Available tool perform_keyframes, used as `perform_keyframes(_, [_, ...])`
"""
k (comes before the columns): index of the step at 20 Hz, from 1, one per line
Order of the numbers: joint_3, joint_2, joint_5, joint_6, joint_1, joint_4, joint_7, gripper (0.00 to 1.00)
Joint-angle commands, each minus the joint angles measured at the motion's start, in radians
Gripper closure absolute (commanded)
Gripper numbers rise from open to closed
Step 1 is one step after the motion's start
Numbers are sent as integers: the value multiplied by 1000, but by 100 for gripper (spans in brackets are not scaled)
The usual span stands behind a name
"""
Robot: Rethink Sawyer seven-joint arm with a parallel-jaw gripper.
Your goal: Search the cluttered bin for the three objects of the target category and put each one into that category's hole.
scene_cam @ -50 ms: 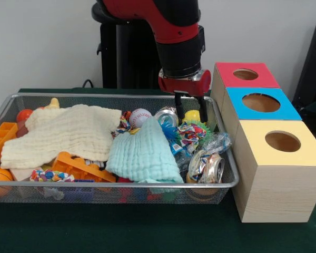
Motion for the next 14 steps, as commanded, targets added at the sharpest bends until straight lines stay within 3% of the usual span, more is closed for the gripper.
perform_keyframes(1, [-2, 63, 9, 17, 46, -132, 151, 0])
perform_keyframes(4, [-22, 119, 0, 18, 59, -193, 125, 0])
perform_keyframes(9, [-36, 146, 3, 16, 75, -230, 129, 0])
perform_keyframes(14, [26, 216, -36, -7, -10, -265, 67, 0])
